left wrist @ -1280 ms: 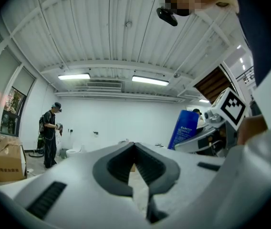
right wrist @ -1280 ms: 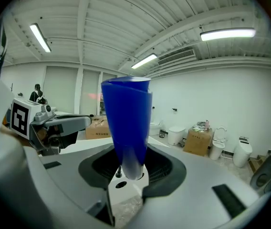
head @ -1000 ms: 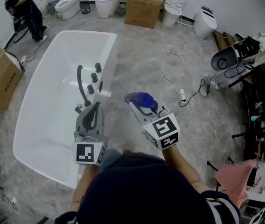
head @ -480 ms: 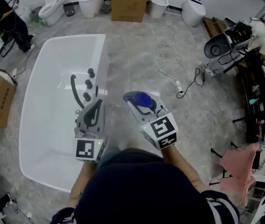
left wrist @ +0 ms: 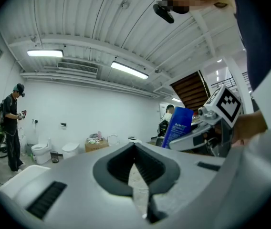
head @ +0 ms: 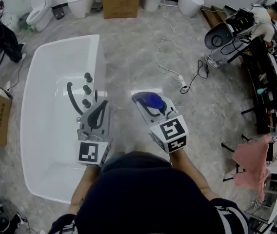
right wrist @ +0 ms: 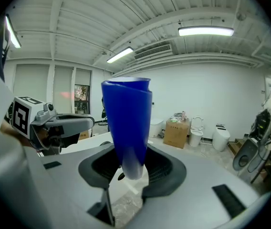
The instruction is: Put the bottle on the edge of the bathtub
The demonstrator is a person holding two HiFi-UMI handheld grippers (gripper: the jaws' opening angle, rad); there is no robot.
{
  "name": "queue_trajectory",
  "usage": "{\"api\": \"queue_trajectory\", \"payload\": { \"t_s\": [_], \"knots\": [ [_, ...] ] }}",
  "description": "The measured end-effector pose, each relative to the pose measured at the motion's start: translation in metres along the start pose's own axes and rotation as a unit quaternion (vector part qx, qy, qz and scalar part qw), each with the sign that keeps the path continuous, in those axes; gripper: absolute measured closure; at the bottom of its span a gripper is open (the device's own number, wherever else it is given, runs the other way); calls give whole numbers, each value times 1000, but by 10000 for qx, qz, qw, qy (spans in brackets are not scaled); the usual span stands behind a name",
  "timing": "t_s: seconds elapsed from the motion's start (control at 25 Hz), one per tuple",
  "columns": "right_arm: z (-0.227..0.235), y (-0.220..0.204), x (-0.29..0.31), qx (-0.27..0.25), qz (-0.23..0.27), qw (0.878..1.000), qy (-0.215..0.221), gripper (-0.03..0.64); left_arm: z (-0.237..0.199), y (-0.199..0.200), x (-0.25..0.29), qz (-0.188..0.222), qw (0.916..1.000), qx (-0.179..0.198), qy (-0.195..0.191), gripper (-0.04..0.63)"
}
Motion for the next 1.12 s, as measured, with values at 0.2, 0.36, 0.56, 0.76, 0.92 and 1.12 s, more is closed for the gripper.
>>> {"api": "queue_trajectory", "payload": {
  "t_s": [0.2,0.36,0.56,0.76,0.92,1.12],
  "knots": [
    [5,4,3,7,-21,10000,7,456,0,2,6,-17,10000,5,-48,595],
    [0,9,16,-83,-55,9996,251,456,-9,3,5,-51,9999,18,146,595],
    [-16,16,34,-256,-79,9962,826,456,-22,7,-16,15,9980,40,634,595],
    [-43,25,60,-578,-101,9860,1563,456,-44,4,-47,-87,9895,92,1438,595],
    [-78,33,86,-820,-97,9704,2271,456,-71,-2,-82,-301,9734,183,2265,595],
    [-132,37,111,-1127,-137,9422,3153,456,-92,-5,-133,-419,9483,193,3139,595]
  ]
}}
Point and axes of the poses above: the fingertips, and each gripper's own axes: x forward along the fingers, z to its right, y out of its top, the point moved 2 cm from there along -x, backward along the fingers, and after that the axes turned 8 degrees about y, right-handed, at the moved point
